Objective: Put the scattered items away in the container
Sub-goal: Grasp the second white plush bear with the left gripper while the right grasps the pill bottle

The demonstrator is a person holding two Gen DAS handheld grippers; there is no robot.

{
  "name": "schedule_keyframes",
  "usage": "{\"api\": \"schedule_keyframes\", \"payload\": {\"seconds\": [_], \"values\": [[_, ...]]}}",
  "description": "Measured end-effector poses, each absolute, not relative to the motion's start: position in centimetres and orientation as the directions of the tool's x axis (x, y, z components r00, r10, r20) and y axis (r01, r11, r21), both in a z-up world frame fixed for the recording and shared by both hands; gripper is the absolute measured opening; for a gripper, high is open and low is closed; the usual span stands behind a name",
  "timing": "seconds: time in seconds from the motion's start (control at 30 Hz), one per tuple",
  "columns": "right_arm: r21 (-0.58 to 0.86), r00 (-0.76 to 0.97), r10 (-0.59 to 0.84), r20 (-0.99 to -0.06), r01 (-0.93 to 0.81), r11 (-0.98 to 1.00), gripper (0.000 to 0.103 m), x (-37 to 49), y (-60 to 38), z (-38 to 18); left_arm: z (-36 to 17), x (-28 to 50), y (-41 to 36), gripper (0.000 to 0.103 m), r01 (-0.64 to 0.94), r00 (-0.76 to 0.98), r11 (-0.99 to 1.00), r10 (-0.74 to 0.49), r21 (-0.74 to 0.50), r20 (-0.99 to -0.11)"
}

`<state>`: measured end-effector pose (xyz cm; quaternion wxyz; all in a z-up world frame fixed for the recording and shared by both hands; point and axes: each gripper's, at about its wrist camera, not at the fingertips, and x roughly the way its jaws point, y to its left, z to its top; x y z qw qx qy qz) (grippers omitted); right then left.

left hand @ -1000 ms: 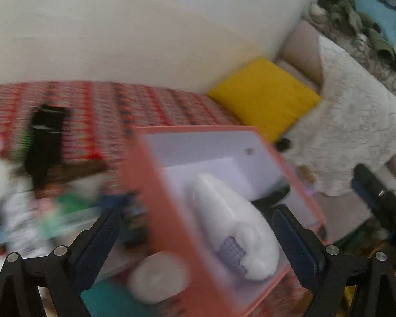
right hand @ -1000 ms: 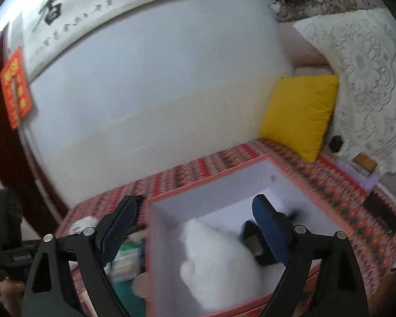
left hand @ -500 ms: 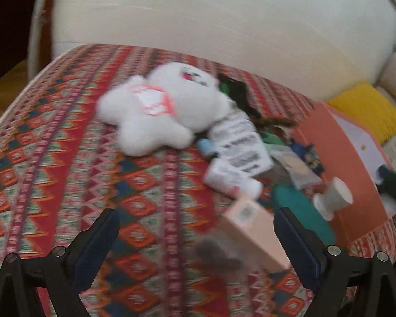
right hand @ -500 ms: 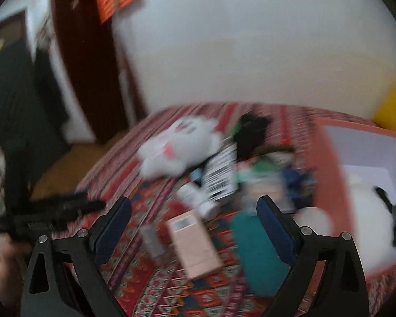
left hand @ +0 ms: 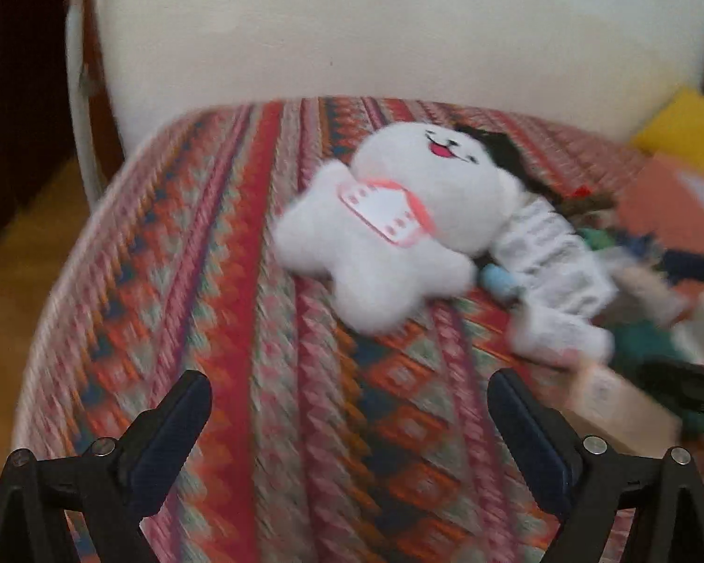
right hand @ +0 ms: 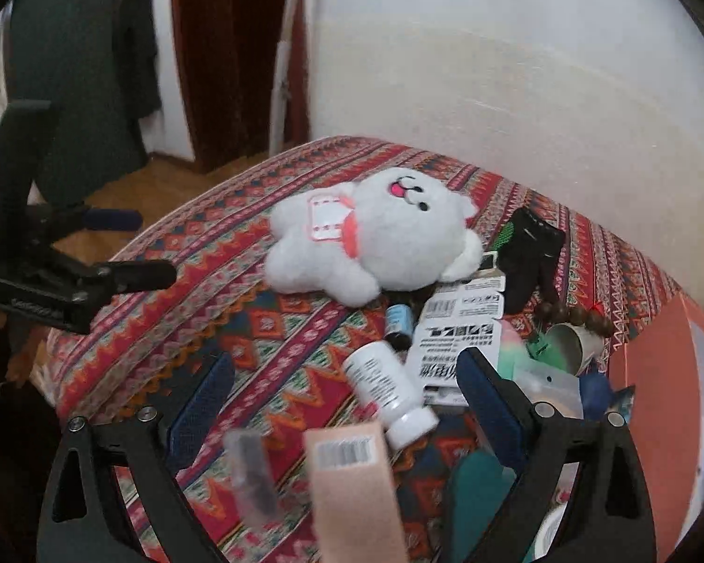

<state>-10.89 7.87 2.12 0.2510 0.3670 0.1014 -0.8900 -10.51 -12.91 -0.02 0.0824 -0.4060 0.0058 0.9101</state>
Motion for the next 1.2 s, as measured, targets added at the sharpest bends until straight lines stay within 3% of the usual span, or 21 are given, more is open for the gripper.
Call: {"api": "schedule_keyframes", "payload": {"seconds": [0.1, 0.5, 1.03, 1.2], "values": [[0.045, -0.595, -0.374, -0.712, 0.493, -0.869, 0.096, -12.4, 8.7, 0.6, -1.0, -13.6, -12.0, 0.098, -0.218, -0.625, -0.974, 0.189, -0.063, -0.757], [0.027, -0.530, -0.354, -0.770, 0.527, -0.849, 0.096, -14.8, 8.0, -2.9, -4.6, -18.3, -6.6, 0.098, -0.385, -0.565, -0.918, 0.156, 0.091, -0.810], [-0.021, -0.490, -0.284, -0.824, 0.527, -0.850, 0.093, -16.2, 6.8, -6.0, -6.8, -20.4, -4.8, 0.098, -0.366, -0.572, -0.911, 0.062, 0.187, -0.818], [-0.029, -0.469, -0.272, -0.840, 0.541, -0.841, 0.087, -16.6, 6.0, -6.9, -7.2, -20.9, -4.8, 0.098, -0.356, -0.569, -0.913, 0.044, 0.197, -0.821]]}}
